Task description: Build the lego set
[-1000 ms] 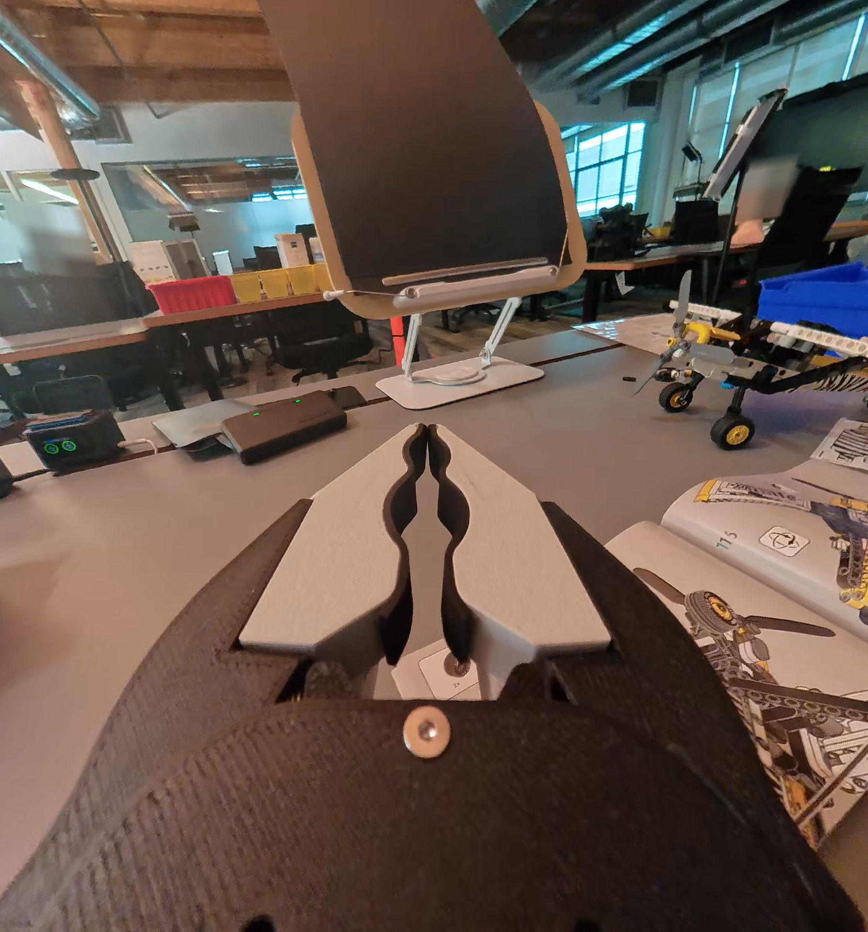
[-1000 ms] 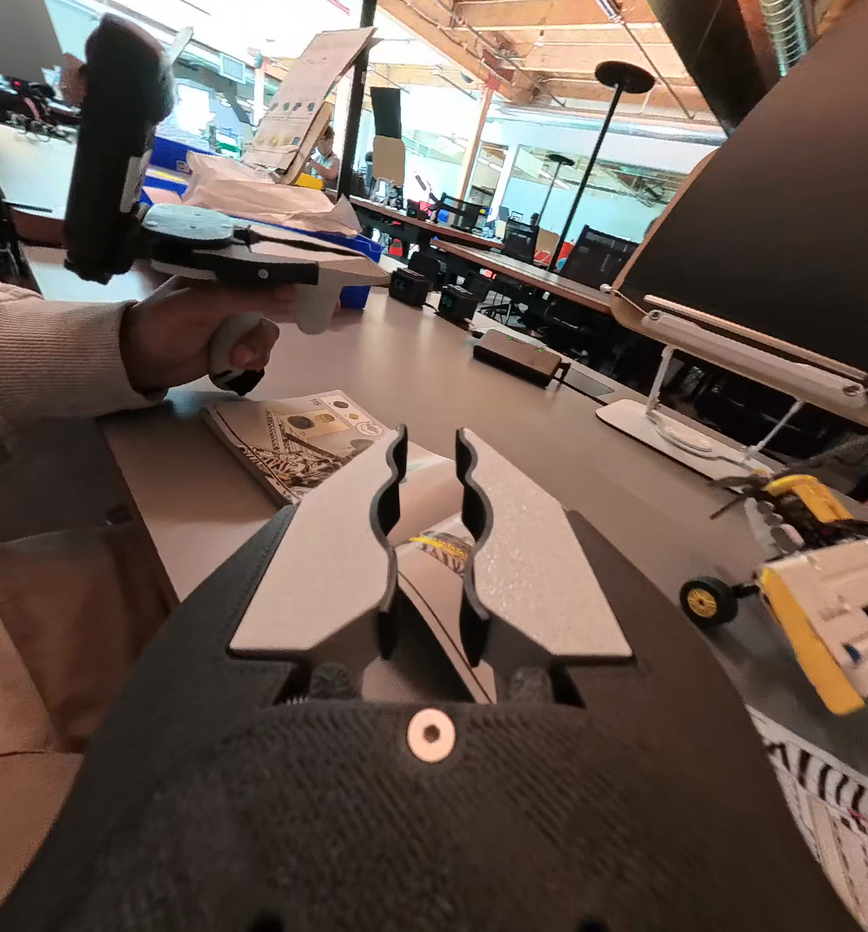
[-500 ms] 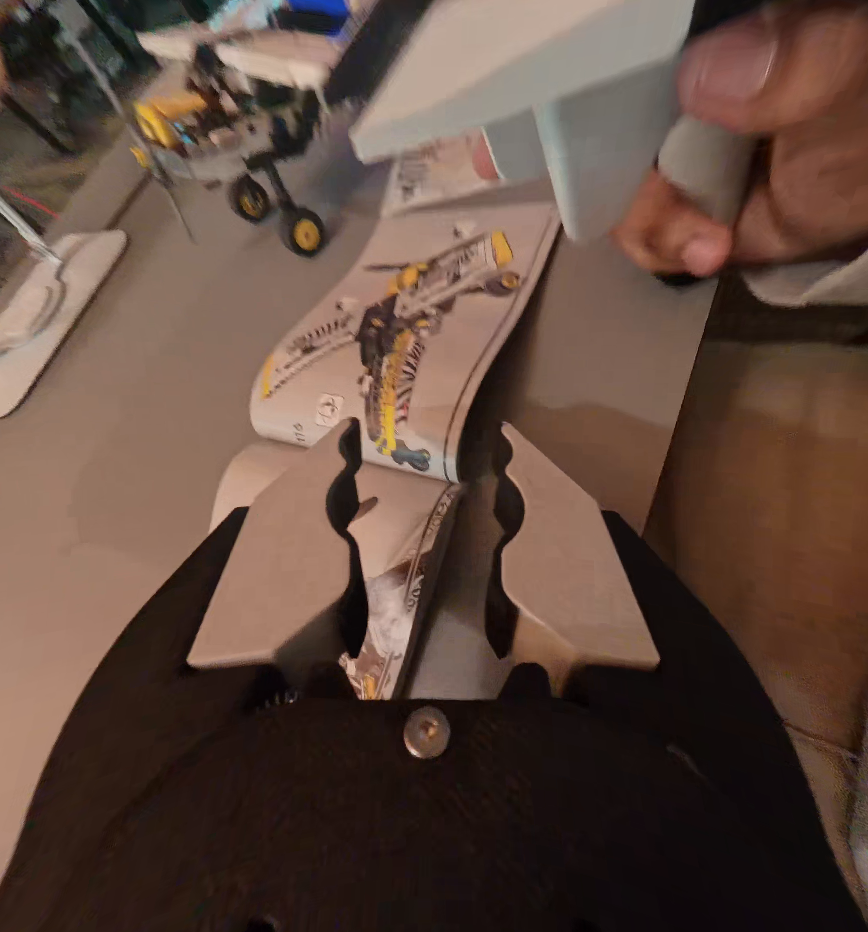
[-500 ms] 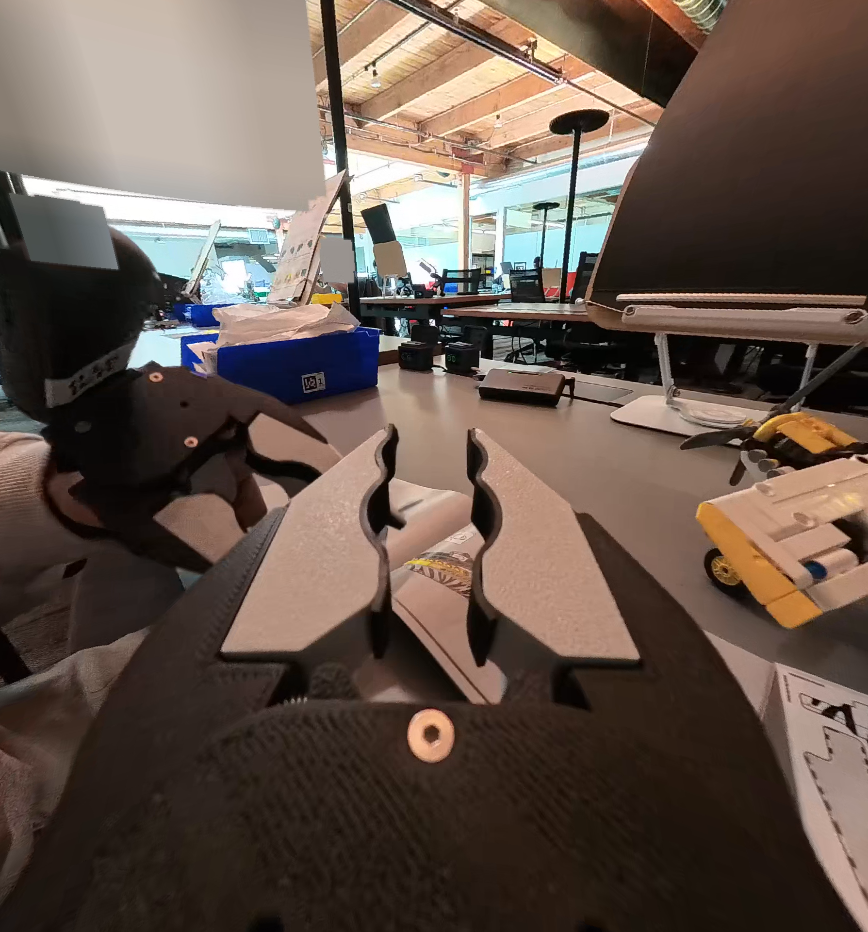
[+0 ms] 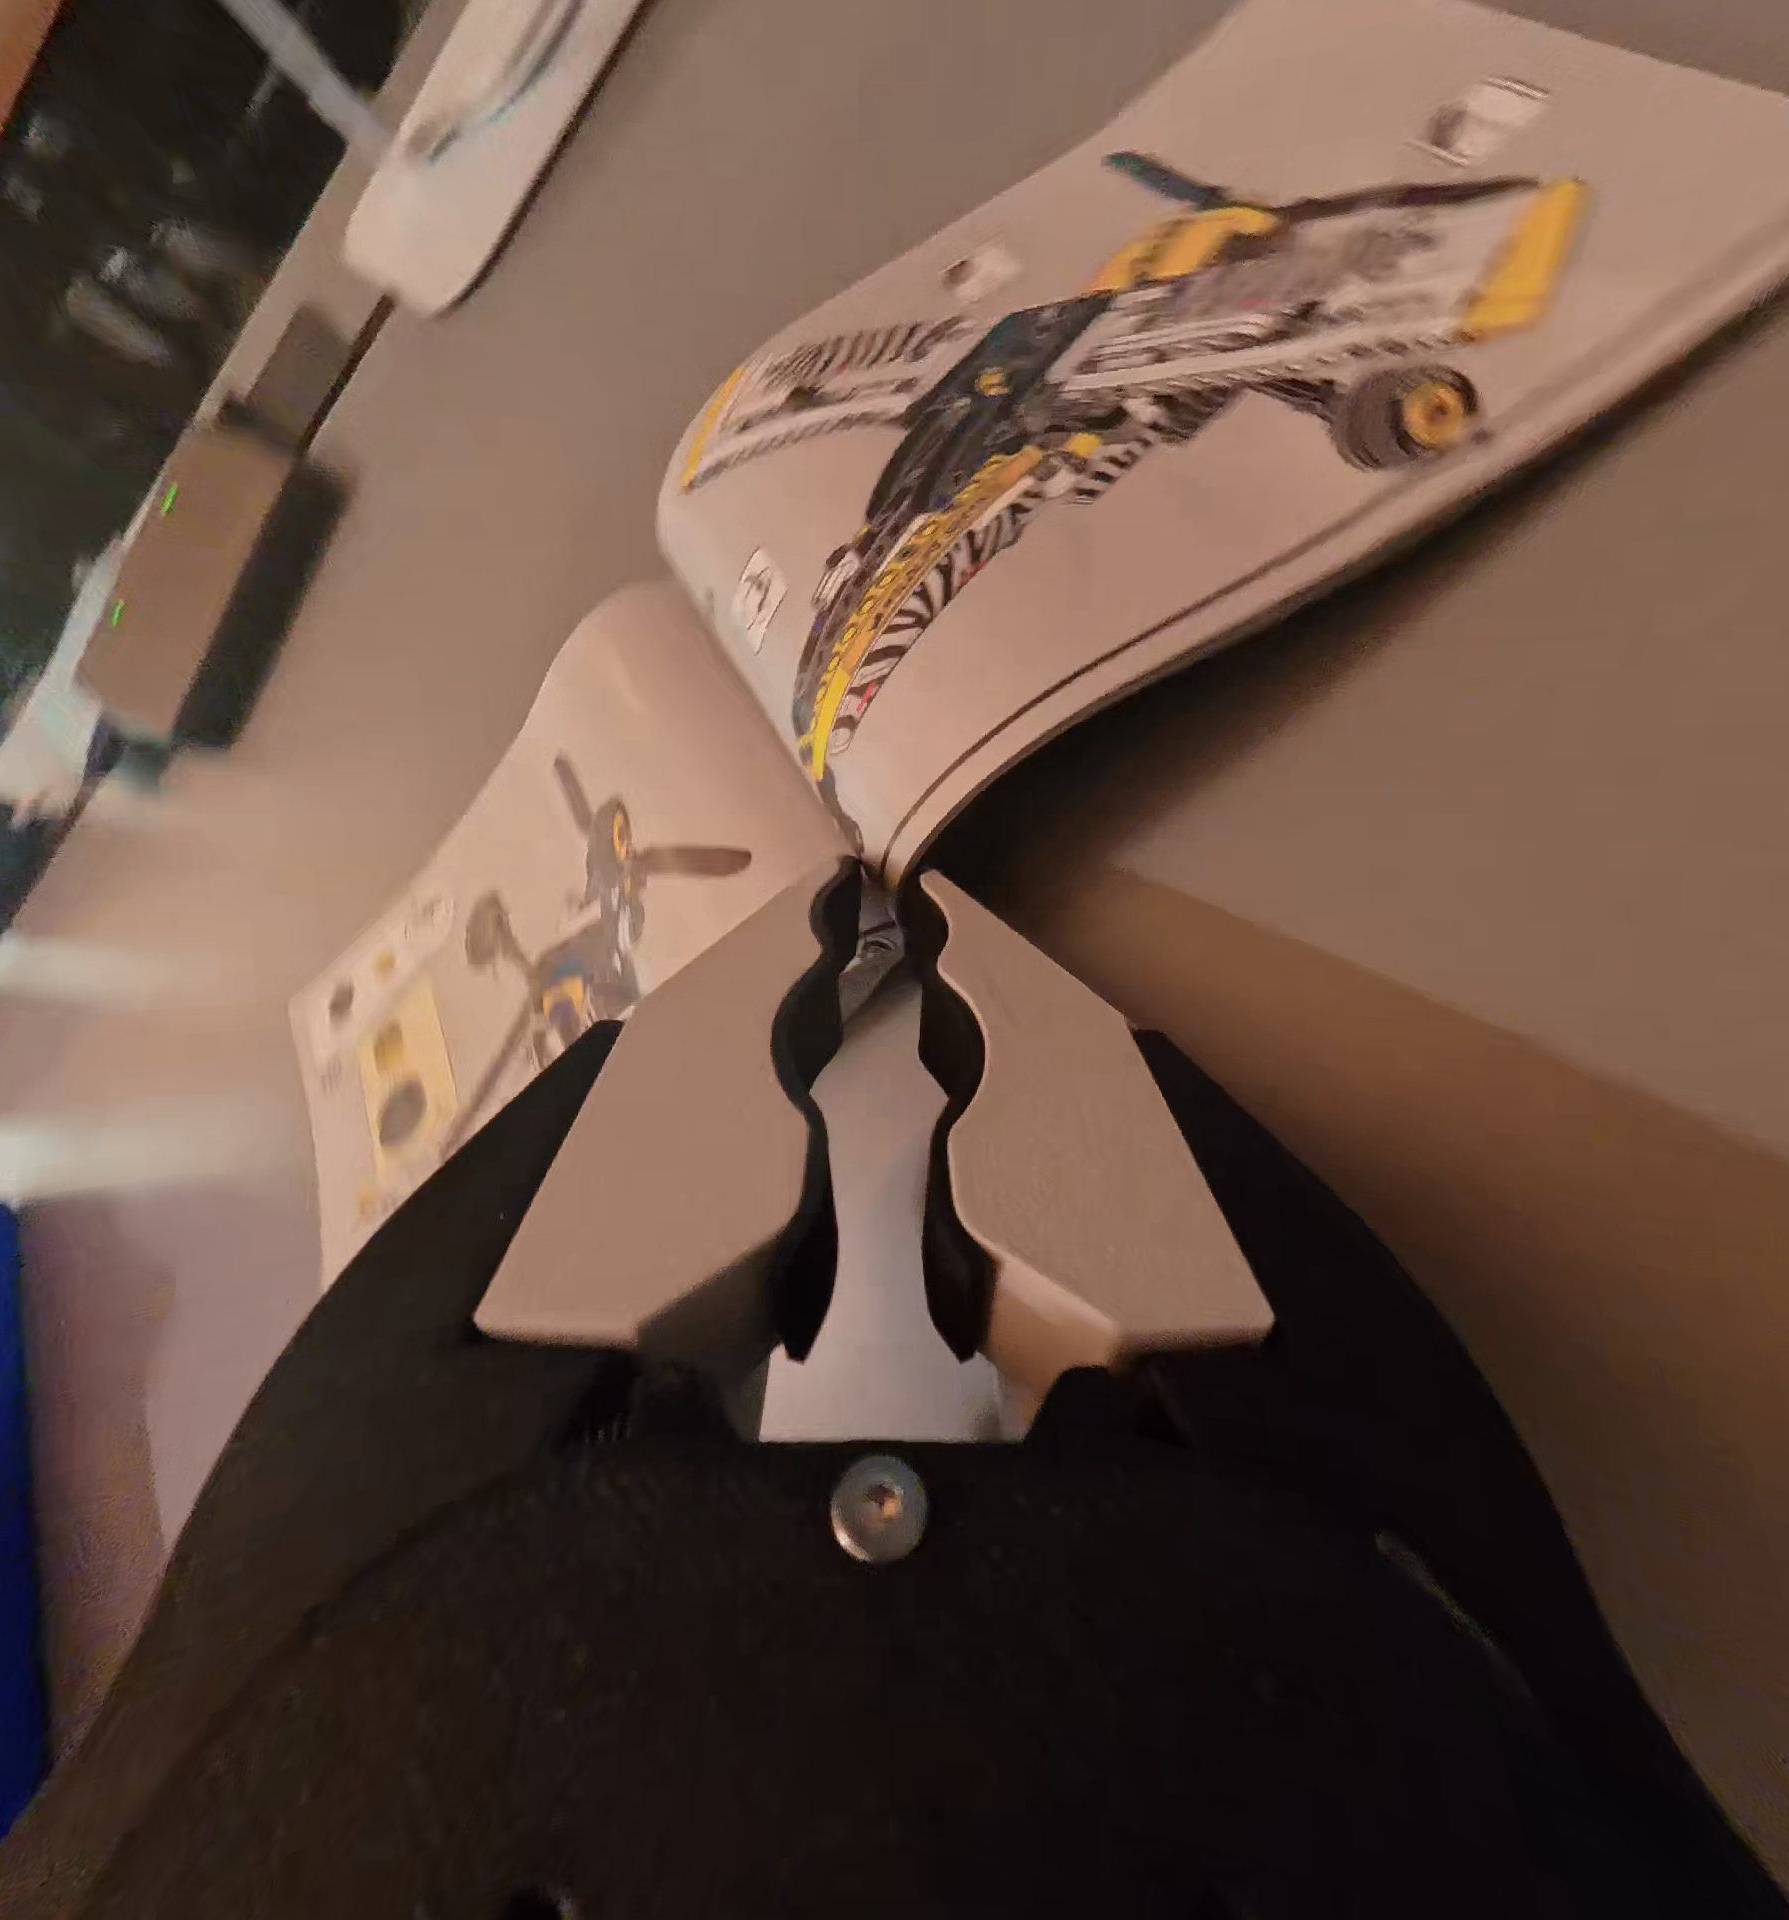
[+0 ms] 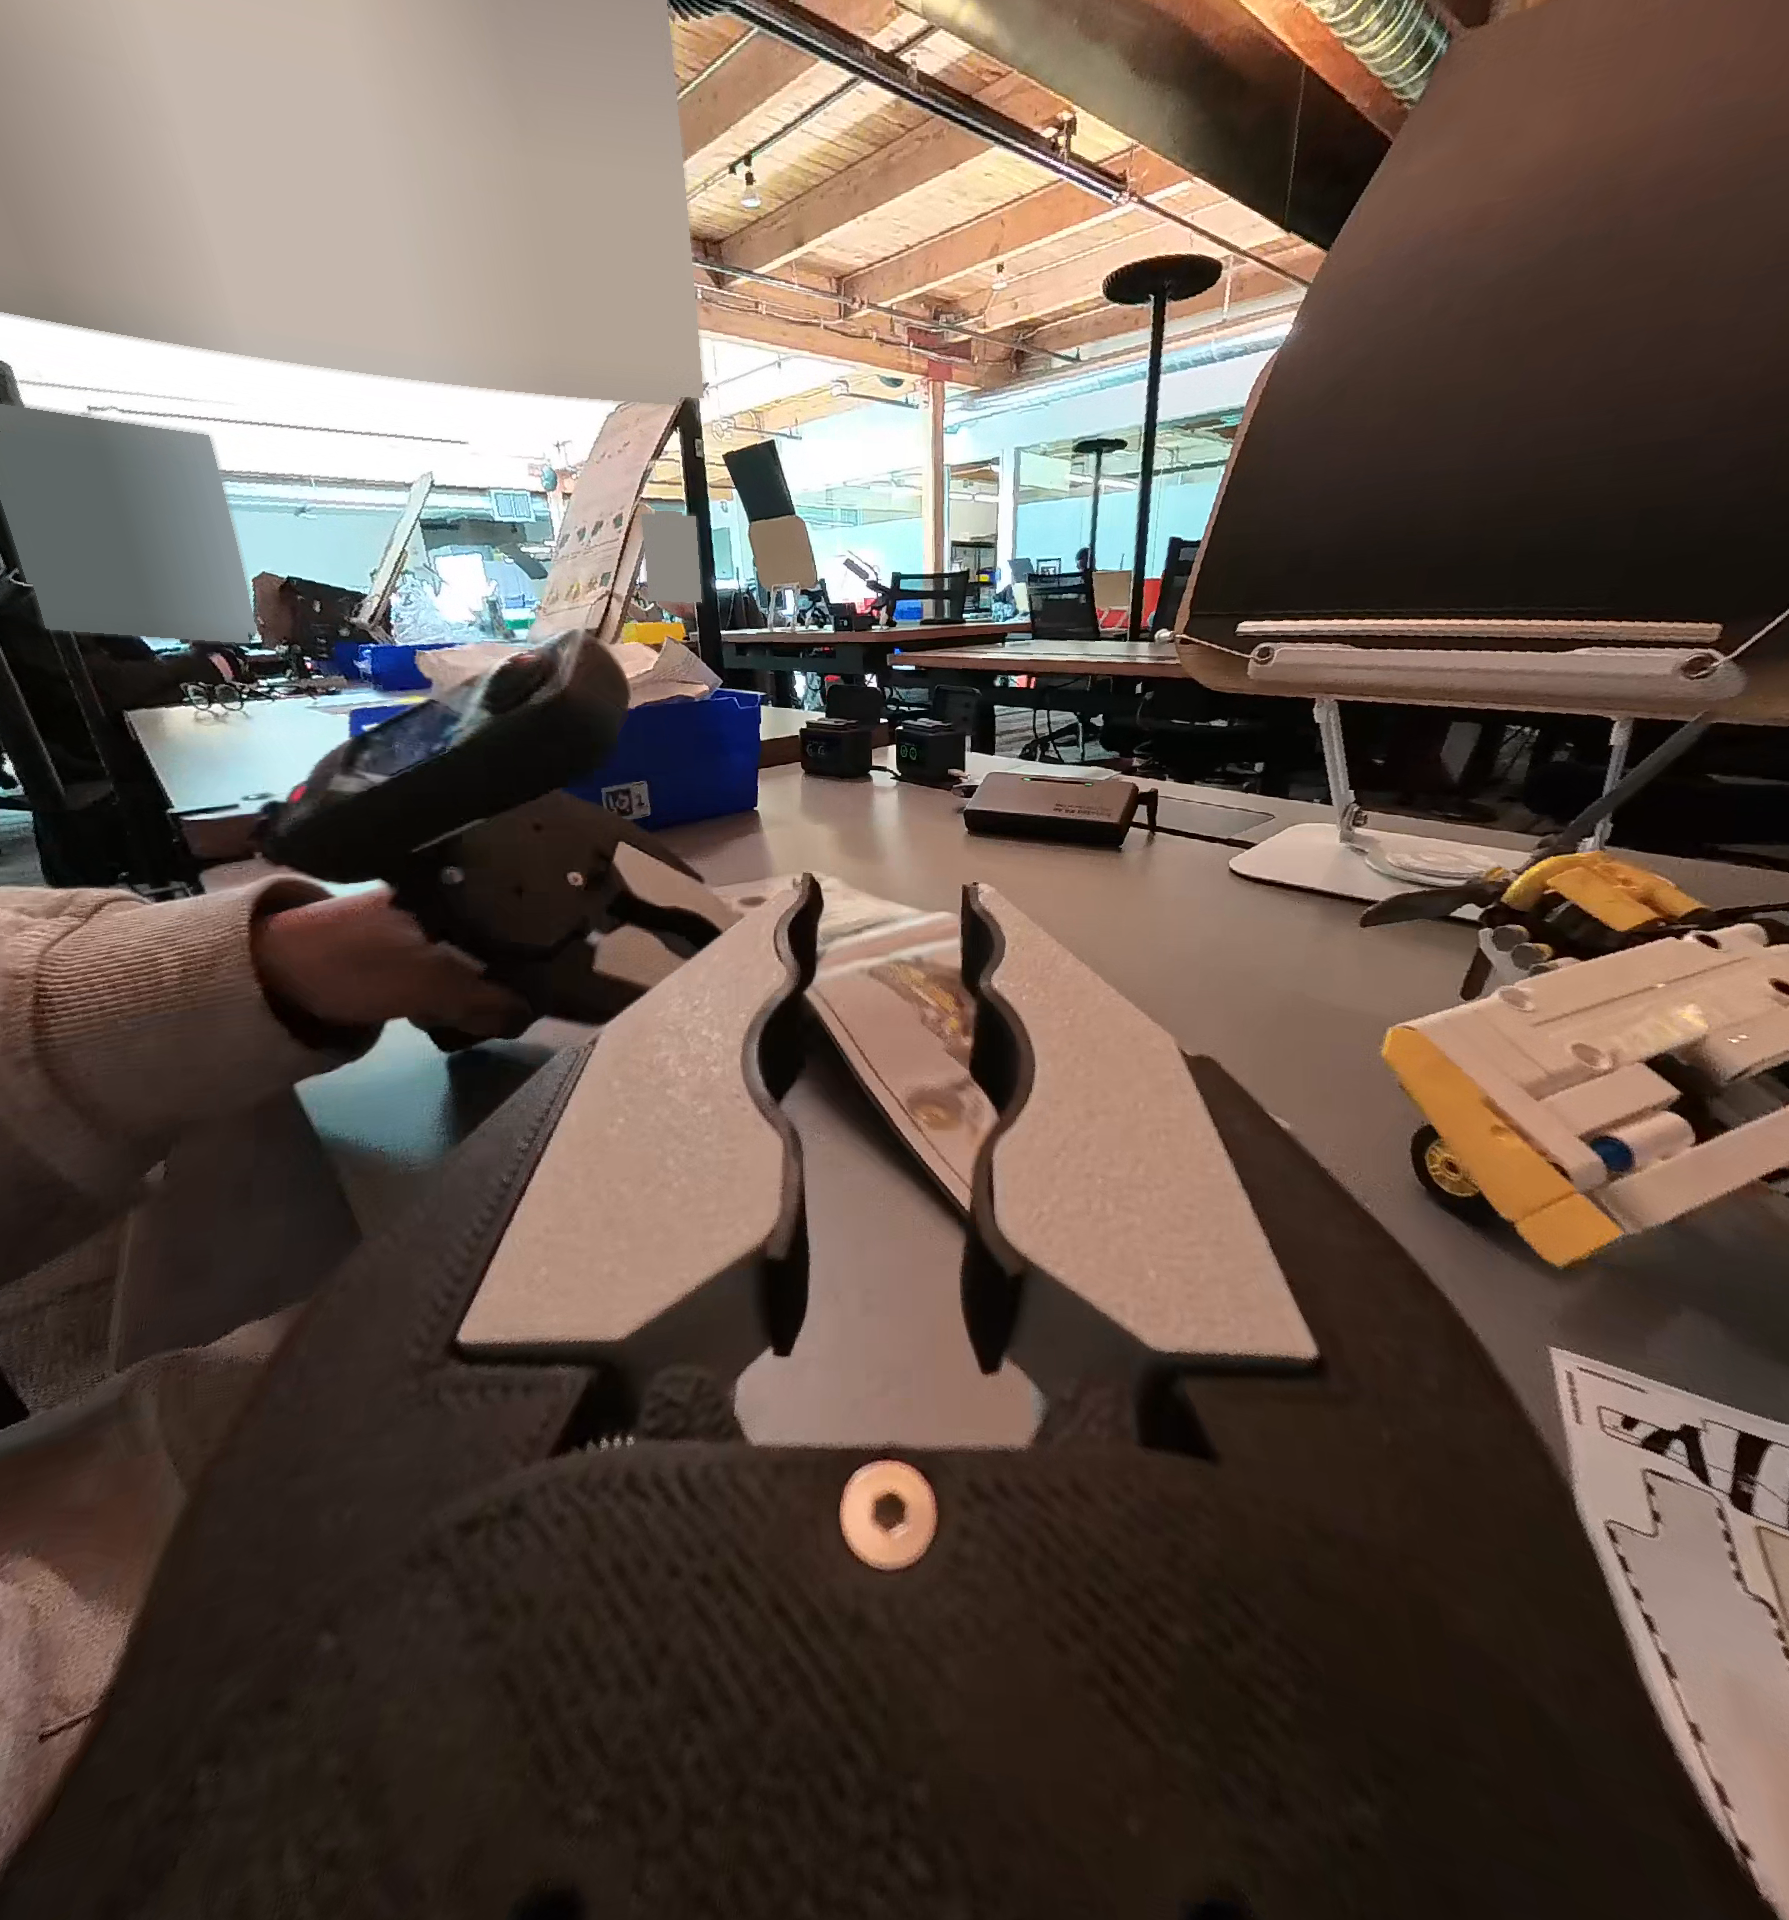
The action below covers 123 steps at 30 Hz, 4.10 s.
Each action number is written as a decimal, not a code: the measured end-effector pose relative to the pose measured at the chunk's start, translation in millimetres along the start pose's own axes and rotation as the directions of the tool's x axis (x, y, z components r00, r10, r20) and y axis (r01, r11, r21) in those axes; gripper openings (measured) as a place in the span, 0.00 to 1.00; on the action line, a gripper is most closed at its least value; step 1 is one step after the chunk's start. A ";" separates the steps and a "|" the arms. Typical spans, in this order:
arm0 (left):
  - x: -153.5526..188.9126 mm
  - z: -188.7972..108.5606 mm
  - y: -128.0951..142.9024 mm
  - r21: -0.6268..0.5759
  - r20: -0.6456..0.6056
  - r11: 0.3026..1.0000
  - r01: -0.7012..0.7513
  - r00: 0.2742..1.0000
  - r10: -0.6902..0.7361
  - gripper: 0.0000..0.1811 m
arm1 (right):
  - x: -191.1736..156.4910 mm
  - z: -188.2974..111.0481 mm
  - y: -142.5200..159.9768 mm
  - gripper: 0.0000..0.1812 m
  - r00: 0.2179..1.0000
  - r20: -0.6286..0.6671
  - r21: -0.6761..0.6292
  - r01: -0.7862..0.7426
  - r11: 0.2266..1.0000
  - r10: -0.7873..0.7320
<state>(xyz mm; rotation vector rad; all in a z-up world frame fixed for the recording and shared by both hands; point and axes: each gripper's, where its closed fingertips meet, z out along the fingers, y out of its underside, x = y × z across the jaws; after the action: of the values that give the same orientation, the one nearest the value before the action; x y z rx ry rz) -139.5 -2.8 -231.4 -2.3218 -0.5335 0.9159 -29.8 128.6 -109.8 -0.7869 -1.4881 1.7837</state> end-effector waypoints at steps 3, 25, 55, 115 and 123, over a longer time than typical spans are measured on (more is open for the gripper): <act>-52.4 10.7 31.4 -0.069 0.085 0.983 0.170 0.983 -0.164 0.01 | 3.5 -1.2 -1.4 0.13 1.000 -0.017 0.010 -0.011 1.000 0.011; -93.6 50.9 27.5 -0.098 0.159 0.992 0.083 0.985 -0.067 0.02 | 150.9 -0.3 45.4 0.56 0.833 -0.542 -0.308 -0.321 0.896 0.113; -142.4 74.4 41.8 -0.179 0.320 0.956 0.231 0.933 -0.165 0.02 | 47.8 1.5 6.0 0.09 0.915 0.083 -0.335 -0.346 0.876 0.394; -133.2 63.4 17.9 0.024 -0.081 0.872 0.488 0.871 -0.485 0.17 | 48.0 -11.7 59.3 0.05 0.999 0.053 -0.683 0.029 0.730 0.009; -137.4 60.5 17.3 0.044 -0.111 0.833 0.551 0.832 -0.544 0.18 | -43.1 13.2 79.7 0.12 0.996 0.075 -0.719 0.029 0.694 0.037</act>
<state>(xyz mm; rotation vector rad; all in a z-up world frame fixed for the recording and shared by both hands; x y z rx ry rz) -274.1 -68.8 -212.4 -1.9589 -1.0394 0.5316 -24.3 76.6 -185.0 -1.0882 -2.2950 1.1938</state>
